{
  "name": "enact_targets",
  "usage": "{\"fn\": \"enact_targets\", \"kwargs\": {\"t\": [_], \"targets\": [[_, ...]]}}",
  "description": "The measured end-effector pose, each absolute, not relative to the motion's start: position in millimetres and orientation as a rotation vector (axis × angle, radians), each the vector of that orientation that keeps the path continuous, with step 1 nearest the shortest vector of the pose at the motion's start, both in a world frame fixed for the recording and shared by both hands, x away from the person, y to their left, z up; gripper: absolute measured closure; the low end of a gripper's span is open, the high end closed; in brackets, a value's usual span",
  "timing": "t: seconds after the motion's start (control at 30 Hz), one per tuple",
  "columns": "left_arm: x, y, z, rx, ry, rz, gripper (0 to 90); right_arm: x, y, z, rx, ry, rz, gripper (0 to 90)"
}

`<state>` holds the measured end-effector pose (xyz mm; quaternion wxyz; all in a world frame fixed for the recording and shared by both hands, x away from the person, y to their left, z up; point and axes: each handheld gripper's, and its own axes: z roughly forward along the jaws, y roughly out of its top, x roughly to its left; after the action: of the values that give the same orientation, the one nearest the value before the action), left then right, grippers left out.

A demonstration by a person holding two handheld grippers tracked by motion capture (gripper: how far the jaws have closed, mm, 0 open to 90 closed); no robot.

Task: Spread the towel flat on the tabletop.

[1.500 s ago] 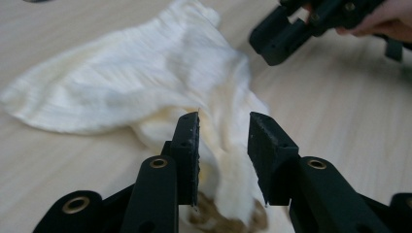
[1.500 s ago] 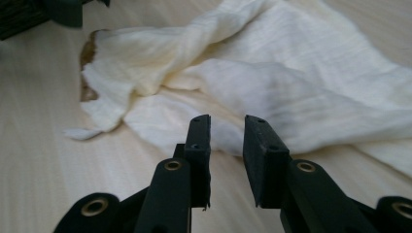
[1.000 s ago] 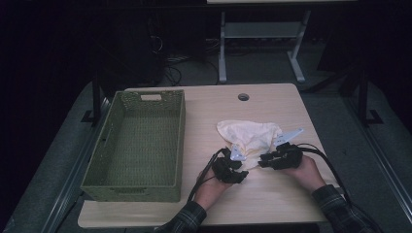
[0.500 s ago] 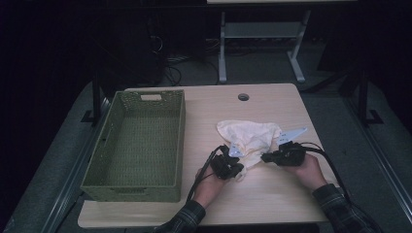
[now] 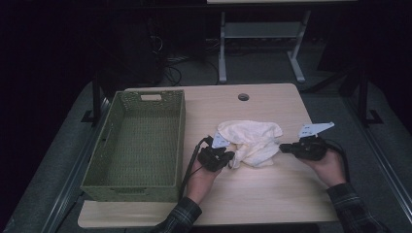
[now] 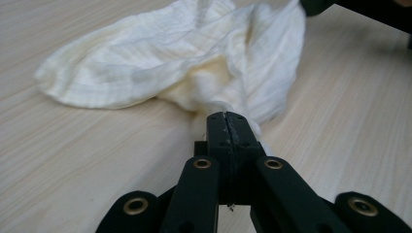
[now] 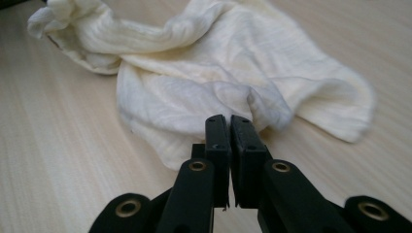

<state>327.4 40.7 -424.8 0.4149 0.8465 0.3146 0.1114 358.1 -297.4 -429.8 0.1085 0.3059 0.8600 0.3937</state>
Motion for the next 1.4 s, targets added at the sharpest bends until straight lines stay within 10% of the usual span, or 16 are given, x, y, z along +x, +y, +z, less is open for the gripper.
{"fn": "enact_targets", "kwargs": {"t": [0.63, 0.97, 1.4], "targets": [[335.9, 46.6, -435.5, 2.146, 0.864, 0.321, 88.3, 399.4, -278.2, -430.5, 0.921, 2.531, 1.149, 86.4], [329.0, 45.3, -431.3, 2.130, 0.849, 0.352, 70.8, 411.1, -277.4, -445.1, 0.985, 2.511, 1.101, 67.2], [325.4, 41.1, -426.3, 2.121, 0.827, 0.344, 58.1, 374.5, -309.1, -449.4, 1.032, 2.544, 1.106, 67.0]]}}
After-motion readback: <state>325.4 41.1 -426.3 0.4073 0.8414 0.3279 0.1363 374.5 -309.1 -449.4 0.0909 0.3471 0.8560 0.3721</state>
